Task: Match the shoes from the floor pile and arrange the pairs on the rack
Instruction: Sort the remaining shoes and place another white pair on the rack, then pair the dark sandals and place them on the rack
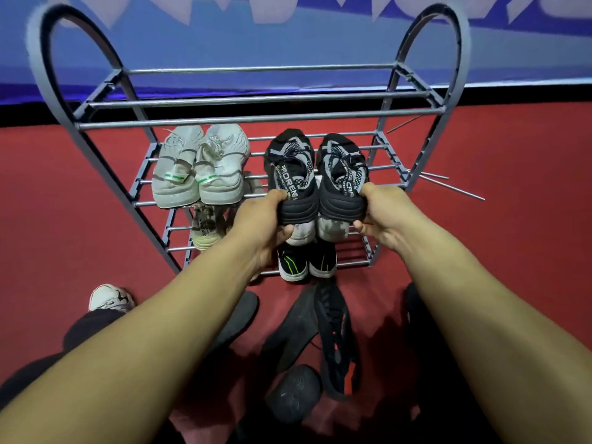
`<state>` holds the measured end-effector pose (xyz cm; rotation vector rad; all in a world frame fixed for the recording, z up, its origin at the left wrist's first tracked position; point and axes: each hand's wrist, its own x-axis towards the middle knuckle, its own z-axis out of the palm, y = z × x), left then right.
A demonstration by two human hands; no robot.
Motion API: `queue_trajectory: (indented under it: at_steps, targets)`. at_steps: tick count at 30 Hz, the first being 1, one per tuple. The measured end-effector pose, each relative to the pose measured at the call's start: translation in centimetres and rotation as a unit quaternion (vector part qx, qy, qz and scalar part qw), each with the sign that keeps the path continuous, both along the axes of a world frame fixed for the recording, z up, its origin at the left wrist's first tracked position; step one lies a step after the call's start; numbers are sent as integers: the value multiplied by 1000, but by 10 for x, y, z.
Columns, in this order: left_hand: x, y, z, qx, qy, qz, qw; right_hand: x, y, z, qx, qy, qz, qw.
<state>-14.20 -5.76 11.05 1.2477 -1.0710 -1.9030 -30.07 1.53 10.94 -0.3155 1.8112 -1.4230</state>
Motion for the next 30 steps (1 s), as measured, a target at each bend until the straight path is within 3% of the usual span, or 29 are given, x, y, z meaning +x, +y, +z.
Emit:
queue_trajectory:
  at_steps: [9,17,22,27,30]
  targets:
    - [-52,-59,-39,18,-6,69,997,-38,-66,-20,15,125,0,992]
    - [-68,-66,-60,22,-11,106,994,-54,-93,-33,141,223,33,964]
    - [-67,-71,-65,58,9,115,992,-51,-90,-41,117,205,25,971]
    - [-65,-68,-71,25,0,108,994,-45,-78,-44,88,166,47,981]
    - [-56,-61,-74,-3,-17,101,995,-38,-71,-42,104,226,15,968]
